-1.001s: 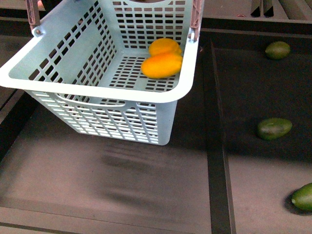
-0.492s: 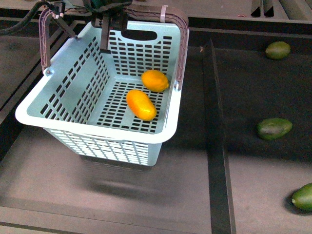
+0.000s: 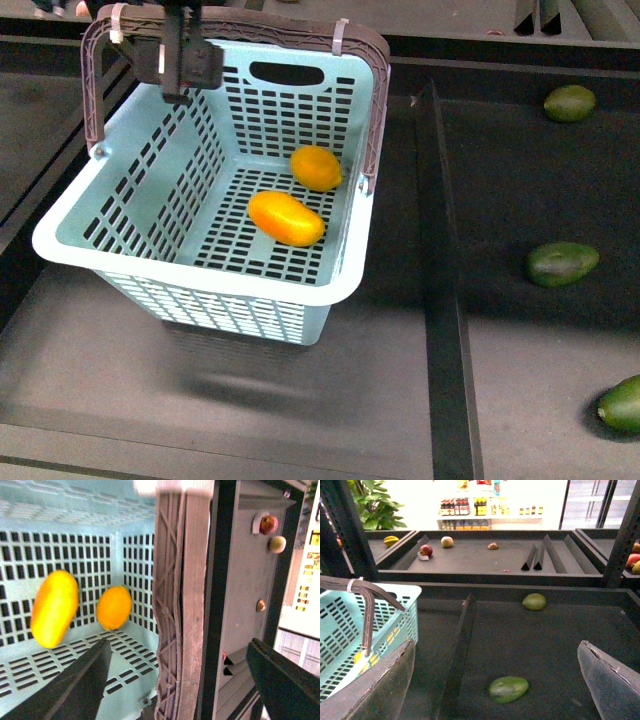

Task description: Pick lemon and mango into basket

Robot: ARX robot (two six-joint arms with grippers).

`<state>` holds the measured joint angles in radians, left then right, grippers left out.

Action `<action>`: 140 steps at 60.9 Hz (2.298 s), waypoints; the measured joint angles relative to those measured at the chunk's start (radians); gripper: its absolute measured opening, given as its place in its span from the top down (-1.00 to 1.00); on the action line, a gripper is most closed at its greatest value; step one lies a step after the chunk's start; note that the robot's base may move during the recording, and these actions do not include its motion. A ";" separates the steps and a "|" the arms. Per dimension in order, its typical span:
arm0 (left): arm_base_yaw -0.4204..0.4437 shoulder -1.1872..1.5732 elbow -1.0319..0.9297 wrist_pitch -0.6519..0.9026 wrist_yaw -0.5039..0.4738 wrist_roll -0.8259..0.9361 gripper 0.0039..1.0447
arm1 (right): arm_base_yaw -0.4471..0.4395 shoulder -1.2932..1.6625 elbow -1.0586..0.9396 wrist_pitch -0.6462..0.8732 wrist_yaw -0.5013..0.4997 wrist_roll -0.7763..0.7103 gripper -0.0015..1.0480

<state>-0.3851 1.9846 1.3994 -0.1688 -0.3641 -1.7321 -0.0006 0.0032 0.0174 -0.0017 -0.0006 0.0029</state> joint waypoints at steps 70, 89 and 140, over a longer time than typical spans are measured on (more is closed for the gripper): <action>0.380 -1.150 -1.331 0.929 0.358 1.720 0.94 | 0.000 0.000 0.000 0.000 0.000 0.000 -0.83; 0.381 -1.374 -1.384 0.764 0.364 1.721 0.94 | 0.000 0.000 0.000 0.000 0.000 0.000 -0.83; 0.381 -1.792 -1.385 0.362 0.364 1.721 0.94 | 0.000 0.000 0.000 0.000 0.000 0.000 -0.83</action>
<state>-0.0040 0.1928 0.0147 0.1932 -0.0002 -0.0113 -0.0006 0.0036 0.0174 -0.0017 -0.0002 0.0029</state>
